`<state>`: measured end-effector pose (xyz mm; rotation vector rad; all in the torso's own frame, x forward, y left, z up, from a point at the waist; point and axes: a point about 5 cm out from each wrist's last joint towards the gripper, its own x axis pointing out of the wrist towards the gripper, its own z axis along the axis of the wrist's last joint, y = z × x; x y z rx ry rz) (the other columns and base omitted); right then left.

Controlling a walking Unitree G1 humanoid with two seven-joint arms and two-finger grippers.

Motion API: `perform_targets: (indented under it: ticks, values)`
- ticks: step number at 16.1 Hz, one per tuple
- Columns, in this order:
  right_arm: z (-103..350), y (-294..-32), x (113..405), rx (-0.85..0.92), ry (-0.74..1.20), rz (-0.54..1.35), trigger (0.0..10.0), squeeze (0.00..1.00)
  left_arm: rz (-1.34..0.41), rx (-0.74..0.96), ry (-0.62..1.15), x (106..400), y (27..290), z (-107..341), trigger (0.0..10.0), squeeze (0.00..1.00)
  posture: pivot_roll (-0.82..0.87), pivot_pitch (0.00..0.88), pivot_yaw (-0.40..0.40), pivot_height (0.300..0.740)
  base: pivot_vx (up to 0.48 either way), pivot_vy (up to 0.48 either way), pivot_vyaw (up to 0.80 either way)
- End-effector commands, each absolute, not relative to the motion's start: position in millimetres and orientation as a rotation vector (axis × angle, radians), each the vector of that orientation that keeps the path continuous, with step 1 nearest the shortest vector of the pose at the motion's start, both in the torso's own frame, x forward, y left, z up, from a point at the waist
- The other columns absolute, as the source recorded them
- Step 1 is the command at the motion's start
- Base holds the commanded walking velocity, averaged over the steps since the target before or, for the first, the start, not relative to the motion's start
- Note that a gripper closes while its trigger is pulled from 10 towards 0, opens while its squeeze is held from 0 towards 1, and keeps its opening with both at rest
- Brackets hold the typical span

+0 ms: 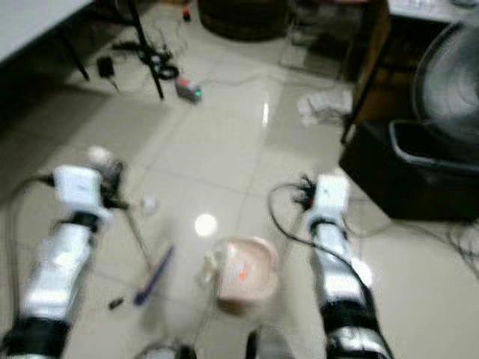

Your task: Sweep floor

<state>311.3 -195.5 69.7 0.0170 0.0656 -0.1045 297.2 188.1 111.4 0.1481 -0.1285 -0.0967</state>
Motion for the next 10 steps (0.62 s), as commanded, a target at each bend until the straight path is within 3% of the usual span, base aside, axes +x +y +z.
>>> perform_targets:
  ticks: [1, 10]
  values:
    - [81, -196, 316, 0.005, 0.011, -0.108, 10.0, 0.00, -0.080, 0.159, -0.178, 299, 194, 121, 10.0, 0.00, 0.04, 0.147, 0.002, 0.740, 0.450, 0.000, 0.00]
    - [76, -200, 314, -0.033, 0.039, -0.121, 10.0, 0.00, -0.097, 0.181, -0.136, 296, 191, 109, 10.0, 0.00, 0.03, 0.155, 0.008, 0.740, 0.000, 0.000, 0.00]
